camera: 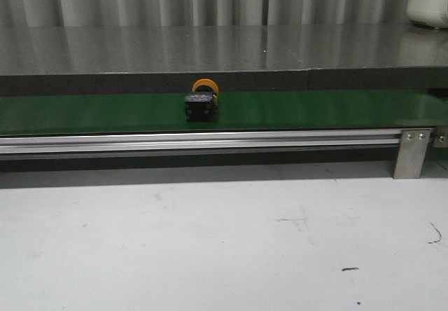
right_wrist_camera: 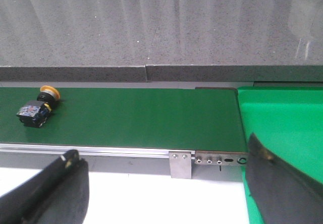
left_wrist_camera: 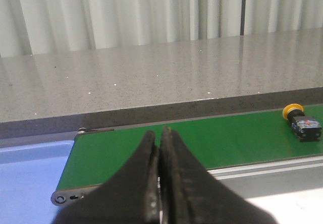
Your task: Move button from left to right
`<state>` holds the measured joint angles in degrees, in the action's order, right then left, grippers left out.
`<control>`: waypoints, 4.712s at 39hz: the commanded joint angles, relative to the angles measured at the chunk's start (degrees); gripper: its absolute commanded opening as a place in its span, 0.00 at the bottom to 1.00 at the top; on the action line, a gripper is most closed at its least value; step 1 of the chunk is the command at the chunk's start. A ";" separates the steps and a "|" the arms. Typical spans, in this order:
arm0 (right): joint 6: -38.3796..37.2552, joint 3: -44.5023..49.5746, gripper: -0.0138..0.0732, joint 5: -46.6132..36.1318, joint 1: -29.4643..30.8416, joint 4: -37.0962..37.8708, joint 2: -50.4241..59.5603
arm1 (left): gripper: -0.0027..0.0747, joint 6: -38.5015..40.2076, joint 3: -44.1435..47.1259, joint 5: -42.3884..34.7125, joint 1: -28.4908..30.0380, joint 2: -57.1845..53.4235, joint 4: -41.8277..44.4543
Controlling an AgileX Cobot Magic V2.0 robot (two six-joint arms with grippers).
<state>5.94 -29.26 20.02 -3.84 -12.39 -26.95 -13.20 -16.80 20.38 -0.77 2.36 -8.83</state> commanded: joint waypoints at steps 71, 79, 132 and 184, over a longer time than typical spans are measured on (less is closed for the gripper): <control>0.07 -25.62 0.90 2.45 -0.05 -0.67 -38.09 | 0.01 0.67 -1.57 -4.67 -0.33 0.63 -0.84; 0.07 -37.17 0.90 8.16 -0.05 -2.46 -52.63 | 0.01 0.67 -1.57 -4.67 -0.33 0.63 -0.84; 0.07 -53.12 0.40 12.12 2.98 -4.84 -73.53 | 0.01 0.67 -1.57 -4.67 -0.33 0.63 -0.84; 0.07 -57.83 0.74 16.81 27.57 3.49 -75.54 | 0.01 0.67 -1.57 -4.67 -0.33 0.63 -0.84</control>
<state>5.90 -83.83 37.87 24.46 -7.92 -109.04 -13.10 -16.80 20.38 -0.77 2.36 -8.83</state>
